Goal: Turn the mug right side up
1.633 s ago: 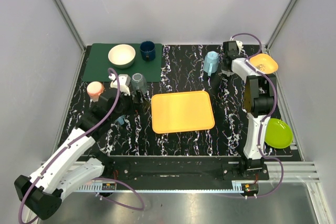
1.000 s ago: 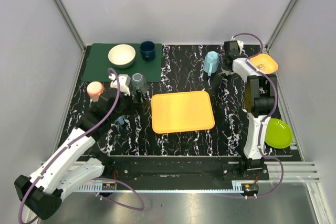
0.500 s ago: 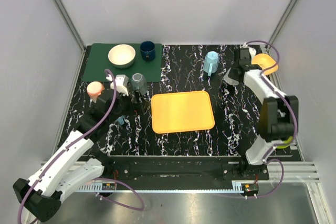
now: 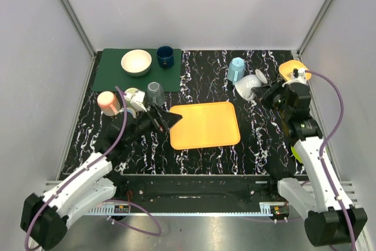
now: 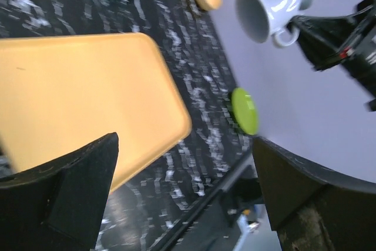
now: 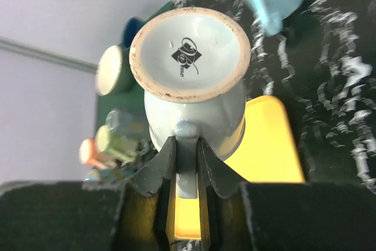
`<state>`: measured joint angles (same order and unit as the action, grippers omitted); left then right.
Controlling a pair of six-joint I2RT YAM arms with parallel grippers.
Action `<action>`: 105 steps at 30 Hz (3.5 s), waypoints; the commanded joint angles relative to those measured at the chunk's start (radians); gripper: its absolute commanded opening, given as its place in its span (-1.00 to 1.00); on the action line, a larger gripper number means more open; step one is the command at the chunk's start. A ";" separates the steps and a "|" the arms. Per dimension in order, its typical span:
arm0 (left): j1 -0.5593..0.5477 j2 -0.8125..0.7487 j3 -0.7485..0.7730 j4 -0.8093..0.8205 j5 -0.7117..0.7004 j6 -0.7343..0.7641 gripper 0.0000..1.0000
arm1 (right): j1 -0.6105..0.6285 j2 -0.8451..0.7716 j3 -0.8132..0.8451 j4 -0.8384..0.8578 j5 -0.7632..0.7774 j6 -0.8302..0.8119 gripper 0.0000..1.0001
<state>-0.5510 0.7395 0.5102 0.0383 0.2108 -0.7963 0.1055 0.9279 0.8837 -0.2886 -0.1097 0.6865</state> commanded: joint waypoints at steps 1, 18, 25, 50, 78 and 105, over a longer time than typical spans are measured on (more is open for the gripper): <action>-0.056 0.093 -0.125 0.652 0.131 -0.299 0.98 | 0.028 -0.125 -0.109 0.248 -0.225 0.254 -1.00; -0.454 0.515 0.120 0.952 -0.278 -0.524 0.90 | 0.181 -0.172 -0.120 0.338 -0.288 0.220 -1.00; -0.506 0.685 0.206 1.100 -0.266 -0.619 0.86 | 0.183 -0.184 -0.131 0.348 -0.321 0.183 -1.00; -0.425 0.745 0.171 1.220 -0.347 -0.606 0.25 | 0.192 -0.230 -0.149 0.353 -0.424 0.156 -1.00; -0.356 0.887 0.254 1.437 -0.120 -0.621 -0.63 | 0.206 -0.235 -0.193 0.404 -0.505 0.193 -1.00; -0.299 0.525 0.145 1.033 -0.034 -0.255 -1.00 | 0.206 -0.236 -0.137 0.345 -0.591 0.150 0.08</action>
<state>-0.8490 1.3544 0.6662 1.0775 0.2024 -1.1843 0.3058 0.6968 0.6933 0.0475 -0.6559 0.8536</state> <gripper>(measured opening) 0.228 0.502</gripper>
